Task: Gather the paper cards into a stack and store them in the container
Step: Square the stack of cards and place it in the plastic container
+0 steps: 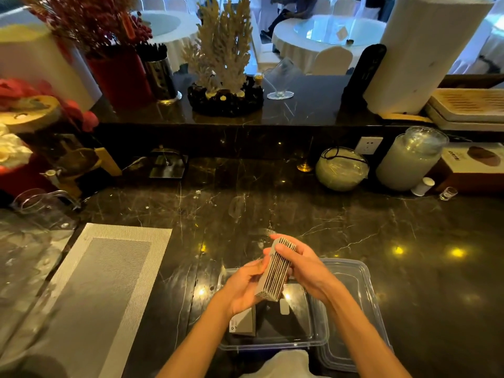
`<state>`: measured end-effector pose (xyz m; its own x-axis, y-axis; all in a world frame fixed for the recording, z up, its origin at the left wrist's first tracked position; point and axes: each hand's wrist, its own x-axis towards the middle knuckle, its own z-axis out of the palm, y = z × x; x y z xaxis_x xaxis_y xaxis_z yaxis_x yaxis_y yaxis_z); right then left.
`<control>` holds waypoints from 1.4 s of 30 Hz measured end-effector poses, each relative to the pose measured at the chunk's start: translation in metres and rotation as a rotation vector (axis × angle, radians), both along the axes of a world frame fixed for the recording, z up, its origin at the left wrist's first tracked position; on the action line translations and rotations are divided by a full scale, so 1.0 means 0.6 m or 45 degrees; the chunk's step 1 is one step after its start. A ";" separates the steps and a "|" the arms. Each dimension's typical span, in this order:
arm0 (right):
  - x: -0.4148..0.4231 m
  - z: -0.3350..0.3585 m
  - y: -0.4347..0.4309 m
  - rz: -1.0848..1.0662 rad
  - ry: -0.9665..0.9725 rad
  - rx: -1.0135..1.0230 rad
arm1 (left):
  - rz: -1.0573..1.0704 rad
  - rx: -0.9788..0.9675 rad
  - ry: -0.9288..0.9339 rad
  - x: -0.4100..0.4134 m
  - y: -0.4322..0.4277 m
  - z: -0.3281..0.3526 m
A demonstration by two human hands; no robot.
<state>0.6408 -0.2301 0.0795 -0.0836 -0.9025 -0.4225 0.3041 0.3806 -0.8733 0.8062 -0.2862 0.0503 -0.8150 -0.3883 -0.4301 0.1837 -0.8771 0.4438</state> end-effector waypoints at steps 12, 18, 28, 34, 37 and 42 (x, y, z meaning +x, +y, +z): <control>-0.005 -0.012 -0.025 -0.176 1.217 0.508 | -0.368 -1.329 -0.874 -0.072 0.049 0.006; 0.025 -0.030 -0.011 -0.118 1.320 0.533 | -0.311 -1.371 -1.146 -0.094 0.053 -0.008; -0.040 -0.107 0.075 -0.195 0.801 0.435 | -0.510 -0.692 -1.050 -0.076 0.065 -0.078; -0.005 -0.154 0.131 -0.357 0.661 0.390 | -0.643 -0.718 -1.156 -0.110 0.095 -0.096; 0.011 -0.161 0.133 -0.468 0.684 0.340 | -0.670 -0.841 -1.246 -0.124 0.111 -0.098; 0.013 -0.175 0.135 -0.513 0.711 0.348 | -0.618 -0.914 -1.331 -0.138 0.132 -0.093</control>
<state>0.6484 -0.1489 -0.0257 -0.6542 -0.6253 -0.4255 0.0045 0.5594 -0.8289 0.7236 -0.2068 -0.0053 -0.3529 -0.5556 -0.7528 -0.7764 -0.2750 0.5670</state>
